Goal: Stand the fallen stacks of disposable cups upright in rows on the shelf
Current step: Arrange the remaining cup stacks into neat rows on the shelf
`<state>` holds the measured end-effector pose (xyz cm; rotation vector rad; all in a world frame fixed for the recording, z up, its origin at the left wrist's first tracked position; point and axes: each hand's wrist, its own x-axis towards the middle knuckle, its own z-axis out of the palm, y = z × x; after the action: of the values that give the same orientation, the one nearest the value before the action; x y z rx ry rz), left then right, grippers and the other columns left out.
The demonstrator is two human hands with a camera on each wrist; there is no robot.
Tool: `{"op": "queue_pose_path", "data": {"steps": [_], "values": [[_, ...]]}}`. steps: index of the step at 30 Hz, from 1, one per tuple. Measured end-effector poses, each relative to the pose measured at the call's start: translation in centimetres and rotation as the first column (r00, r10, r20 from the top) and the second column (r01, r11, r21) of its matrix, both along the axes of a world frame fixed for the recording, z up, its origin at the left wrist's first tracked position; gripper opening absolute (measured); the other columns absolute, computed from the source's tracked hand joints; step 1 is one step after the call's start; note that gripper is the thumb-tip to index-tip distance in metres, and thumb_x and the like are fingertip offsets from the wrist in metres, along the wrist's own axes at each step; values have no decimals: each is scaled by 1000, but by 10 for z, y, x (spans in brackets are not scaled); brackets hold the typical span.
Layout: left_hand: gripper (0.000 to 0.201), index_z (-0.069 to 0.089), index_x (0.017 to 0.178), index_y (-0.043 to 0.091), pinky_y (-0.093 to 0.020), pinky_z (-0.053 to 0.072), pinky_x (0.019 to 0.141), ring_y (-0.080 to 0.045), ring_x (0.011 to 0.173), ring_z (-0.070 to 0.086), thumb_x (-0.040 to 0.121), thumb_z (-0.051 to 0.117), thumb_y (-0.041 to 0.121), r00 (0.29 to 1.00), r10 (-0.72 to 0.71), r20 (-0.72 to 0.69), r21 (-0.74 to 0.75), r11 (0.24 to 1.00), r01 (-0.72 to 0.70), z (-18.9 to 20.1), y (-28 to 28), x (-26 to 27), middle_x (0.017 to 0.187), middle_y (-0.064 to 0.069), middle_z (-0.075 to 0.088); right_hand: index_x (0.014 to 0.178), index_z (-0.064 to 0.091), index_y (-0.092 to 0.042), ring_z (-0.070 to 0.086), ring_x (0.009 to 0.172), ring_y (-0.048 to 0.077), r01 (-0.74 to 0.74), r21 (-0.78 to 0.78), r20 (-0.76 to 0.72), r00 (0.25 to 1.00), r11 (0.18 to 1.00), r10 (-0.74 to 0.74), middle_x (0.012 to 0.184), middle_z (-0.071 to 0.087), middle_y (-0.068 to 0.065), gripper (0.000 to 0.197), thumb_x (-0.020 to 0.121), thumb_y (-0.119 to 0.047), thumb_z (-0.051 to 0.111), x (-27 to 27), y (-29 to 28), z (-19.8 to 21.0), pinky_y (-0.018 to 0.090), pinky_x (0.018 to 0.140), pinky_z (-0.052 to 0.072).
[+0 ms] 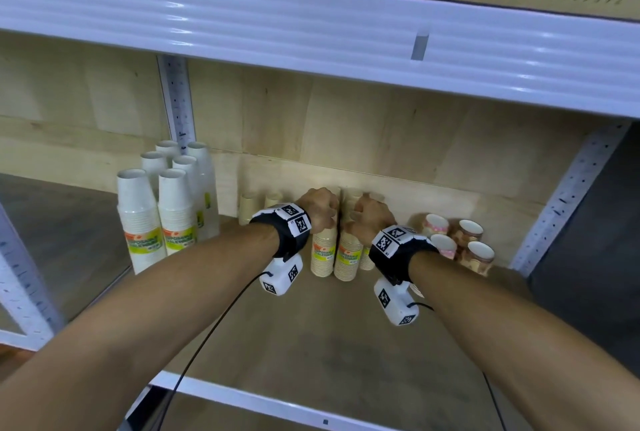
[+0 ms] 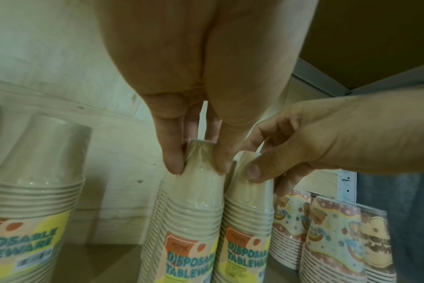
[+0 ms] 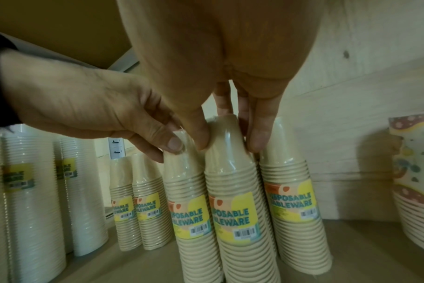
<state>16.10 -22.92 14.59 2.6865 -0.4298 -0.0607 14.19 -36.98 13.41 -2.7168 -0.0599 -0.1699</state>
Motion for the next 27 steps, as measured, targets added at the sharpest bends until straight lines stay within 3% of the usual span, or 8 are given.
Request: {"op": "queue_pose_path", "data": {"steps": [6, 10, 13, 16, 18, 24, 27], "values": [[33, 65, 117, 2, -39, 52, 92, -29, 108, 62, 86, 70, 12, 1000, -4, -12, 5, 1000, 4, -5, 0, 1, 118, -13, 67, 108, 62, -7, 63, 102, 30, -30, 9, -4, 1000, 1000, 30, 108, 67, 11, 20, 90, -15, 59, 0, 0, -6, 30, 76, 47], [34, 65, 118, 2, -34, 50, 87, -20, 91, 53, 86, 70, 12, 1000, 4, 4, -11, 1000, -4, -5, 1, 2, 119, -14, 65, 109, 62, -6, 63, 103, 30, -10, 21, 3, 1000, 1000, 10, 109, 66, 11, 22, 90, -17, 59, 0, -1, -6, 30, 76, 47], [34, 65, 117, 3, -32, 49, 84, -18, 89, 49, 85, 69, 12, 1000, 11, 5, -41, 999, -11, -5, 3, 4, 119, -13, 66, 109, 62, -8, 63, 102, 29, 7, 23, -1, 1000, 1000, -7, 109, 66, 11, 24, 89, -21, 60, 1, -3, -3, 28, 75, 46], [37, 64, 121, 9, -28, 45, 80, -19, 95, 53, 85, 71, 15, 1000, 27, -1, -80, 996, -27, -1, 7, 5, 111, -4, 61, 116, 58, -12, 60, 104, 26, 20, 38, 1, 1000, 999, -20, 116, 61, 9, 34, 86, -27, 63, 4, -5, 1, 27, 77, 45], [47, 59, 127, 16, -26, 42, 81, -20, 104, 54, 83, 74, 23, 999, 41, 3, -97, 995, -40, 4, 13, 7, 118, -1, 55, 117, 57, -12, 59, 104, 27, 33, 20, 14, 999, 999, -34, 118, 59, 10, 36, 84, -27, 63, 8, -4, 7, 29, 79, 47], [47, 57, 129, 22, -26, 41, 82, -20, 110, 54, 85, 73, 28, 990, 123, 71, -109, 987, -115, 35, 42, 11, 131, -5, 53, 120, 54, -14, 57, 105, 28, 40, 20, 52, 998, 999, -41, 122, 54, 10, 41, 82, -25, 64, 19, 12, 31, 32, 84, 50], [47, 57, 127, 24, -27, 43, 83, -23, 113, 55, 84, 74, 31, 978, 193, 80, -120, 976, -183, 48, 62, 11, 134, -5, 50, 123, 53, -14, 56, 106, 27, -16, 4, 69, 997, 1000, 16, 124, 53, 10, 44, 83, -30, 64, 24, 27, 39, 29, 79, 46]]}}
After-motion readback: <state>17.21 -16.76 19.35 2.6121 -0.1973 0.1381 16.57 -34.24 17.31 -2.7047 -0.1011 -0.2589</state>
